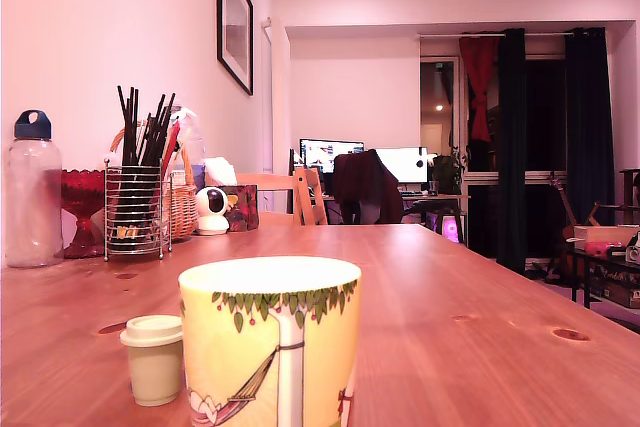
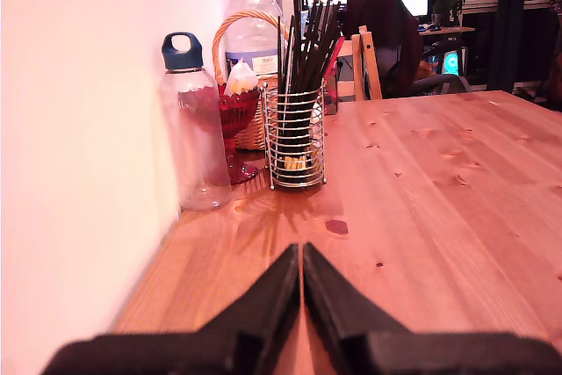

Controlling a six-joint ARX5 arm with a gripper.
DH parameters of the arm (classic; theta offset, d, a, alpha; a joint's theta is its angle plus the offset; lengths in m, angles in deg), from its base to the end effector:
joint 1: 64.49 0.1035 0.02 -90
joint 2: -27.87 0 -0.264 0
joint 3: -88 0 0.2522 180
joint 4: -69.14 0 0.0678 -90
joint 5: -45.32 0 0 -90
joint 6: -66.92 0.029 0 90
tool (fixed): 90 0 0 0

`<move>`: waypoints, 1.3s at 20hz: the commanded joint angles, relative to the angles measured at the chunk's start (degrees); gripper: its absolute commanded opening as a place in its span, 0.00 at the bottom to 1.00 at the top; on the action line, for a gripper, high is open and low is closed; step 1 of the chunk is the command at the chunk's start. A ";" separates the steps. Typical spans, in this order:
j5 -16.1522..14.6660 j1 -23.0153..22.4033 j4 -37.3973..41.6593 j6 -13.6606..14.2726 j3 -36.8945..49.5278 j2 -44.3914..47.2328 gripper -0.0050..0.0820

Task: Pick the coffee capsule and then drop it inside the coffee cup in front of you

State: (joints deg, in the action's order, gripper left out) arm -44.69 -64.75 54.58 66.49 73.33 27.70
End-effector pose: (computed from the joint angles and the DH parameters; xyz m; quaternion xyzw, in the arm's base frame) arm 0.0966 -0.0004 0.1678 -0.0038 -0.0024 -0.0024 1.0000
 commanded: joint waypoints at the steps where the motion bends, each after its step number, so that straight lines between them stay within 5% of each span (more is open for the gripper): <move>1: -8.00 -1.62 -3.45 -1.70 1.14 -0.57 0.03; 5: -8.15 -1.64 -3.45 -1.70 1.14 -0.57 0.03; 11: -16.24 -2.14 -3.41 -2.71 1.14 -0.57 0.03; 17: -21.24 -6.62 -3.41 -2.58 1.05 0.55 0.03; 26: -19.80 -19.80 0.07 0.52 -1.97 19.26 0.03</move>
State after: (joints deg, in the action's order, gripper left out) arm -64.69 -84.07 53.81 66.52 72.26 45.47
